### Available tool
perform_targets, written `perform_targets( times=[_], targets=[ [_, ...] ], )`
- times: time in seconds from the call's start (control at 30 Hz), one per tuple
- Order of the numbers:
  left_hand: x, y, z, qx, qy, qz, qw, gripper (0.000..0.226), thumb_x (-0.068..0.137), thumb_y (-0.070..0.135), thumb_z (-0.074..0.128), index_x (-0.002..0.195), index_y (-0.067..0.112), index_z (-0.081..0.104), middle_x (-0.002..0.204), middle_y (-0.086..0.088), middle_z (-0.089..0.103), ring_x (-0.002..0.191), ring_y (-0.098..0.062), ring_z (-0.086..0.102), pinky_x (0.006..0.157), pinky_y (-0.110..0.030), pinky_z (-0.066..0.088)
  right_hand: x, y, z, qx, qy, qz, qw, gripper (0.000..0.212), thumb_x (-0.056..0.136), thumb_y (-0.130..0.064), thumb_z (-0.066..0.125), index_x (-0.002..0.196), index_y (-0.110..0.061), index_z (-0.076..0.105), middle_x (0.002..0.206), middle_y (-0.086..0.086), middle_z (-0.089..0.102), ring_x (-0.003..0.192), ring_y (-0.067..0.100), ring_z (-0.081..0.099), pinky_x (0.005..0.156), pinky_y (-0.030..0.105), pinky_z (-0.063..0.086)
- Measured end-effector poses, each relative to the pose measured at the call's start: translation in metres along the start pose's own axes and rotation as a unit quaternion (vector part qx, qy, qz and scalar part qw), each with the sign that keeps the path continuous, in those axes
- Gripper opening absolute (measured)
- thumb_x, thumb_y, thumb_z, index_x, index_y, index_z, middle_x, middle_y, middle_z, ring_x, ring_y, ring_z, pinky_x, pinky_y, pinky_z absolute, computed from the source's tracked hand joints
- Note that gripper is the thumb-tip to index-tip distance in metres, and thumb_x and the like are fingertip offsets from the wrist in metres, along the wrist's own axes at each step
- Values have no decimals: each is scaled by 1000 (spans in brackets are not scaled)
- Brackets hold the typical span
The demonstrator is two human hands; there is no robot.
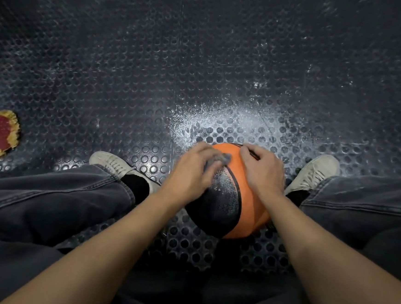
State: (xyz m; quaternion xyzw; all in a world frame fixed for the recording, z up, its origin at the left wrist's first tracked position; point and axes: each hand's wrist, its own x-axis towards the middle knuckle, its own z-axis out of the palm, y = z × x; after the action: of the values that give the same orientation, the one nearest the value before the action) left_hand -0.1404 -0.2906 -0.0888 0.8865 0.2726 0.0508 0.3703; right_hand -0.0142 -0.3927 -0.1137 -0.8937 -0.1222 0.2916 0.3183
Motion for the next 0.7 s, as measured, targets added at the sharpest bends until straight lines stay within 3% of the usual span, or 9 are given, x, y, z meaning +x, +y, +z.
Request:
perform_targets(
  times=[0.07,0.1,0.23,0.37,0.4,0.53,0.63,0.7],
  targets=[
    [13,-8,-6,4,30,-103,994,22,96,22,55,112,15,68,106,7,53,94,-4,50,99,-27,44,1,-3,4,-4,2,-6,1000,36,92,-53,52,121,-40,69,130,-7,66,116,23,59,104,41,46],
    [13,-7,-7,7,33,-107,994,22,96,22,55,112,14,67,106,7,54,94,-5,50,99,-30,45,3,-6,5,-7,6,0,1000,34,92,-53,52,119,-40,70,126,-7,68,113,24,60,103,42,47],
    [-4,7,1,34,-24,65,997,23,95,20,56,112,15,69,113,2,57,99,-14,56,92,-29,45,9,-9,2,-8,10,17,1000,30,92,-49,54,113,-38,72,117,-2,71,107,26,61,95,37,46],
    [22,-8,-11,61,12,-57,996,20,97,23,54,109,14,69,103,8,53,77,-1,50,75,-9,45,8,-14,8,0,3,8,1000,30,91,-51,54,112,-40,73,116,-7,71,107,24,61,103,46,46],
    [20,-6,-11,62,12,-56,996,21,97,23,54,109,14,69,104,8,52,78,-1,50,75,-10,45,7,-16,8,-1,7,16,1000,29,90,-51,55,110,-40,73,115,-6,71,106,24,60,102,46,46],
    [-4,8,-8,63,-60,99,991,21,95,21,55,111,16,68,111,4,57,92,-15,58,84,-30,49,12,-11,2,9,4,19,1000,28,92,-52,56,109,-38,74,110,-7,70,99,21,61,96,37,47],
    [18,-7,-13,82,-11,-7,997,20,97,24,54,108,16,69,105,7,55,86,-11,57,85,-32,52,13,-13,6,12,-5,2,1000,25,93,-50,56,105,-37,74,96,-9,70,89,18,61,96,42,49],
    [15,-1,-12,76,9,5,997,20,97,23,54,107,14,70,105,5,57,85,-10,55,84,-31,51,13,-19,8,8,1,14,1000,21,92,-47,57,99,-37,74,85,-9,63,86,19,55,95,40,48]
  ],
)
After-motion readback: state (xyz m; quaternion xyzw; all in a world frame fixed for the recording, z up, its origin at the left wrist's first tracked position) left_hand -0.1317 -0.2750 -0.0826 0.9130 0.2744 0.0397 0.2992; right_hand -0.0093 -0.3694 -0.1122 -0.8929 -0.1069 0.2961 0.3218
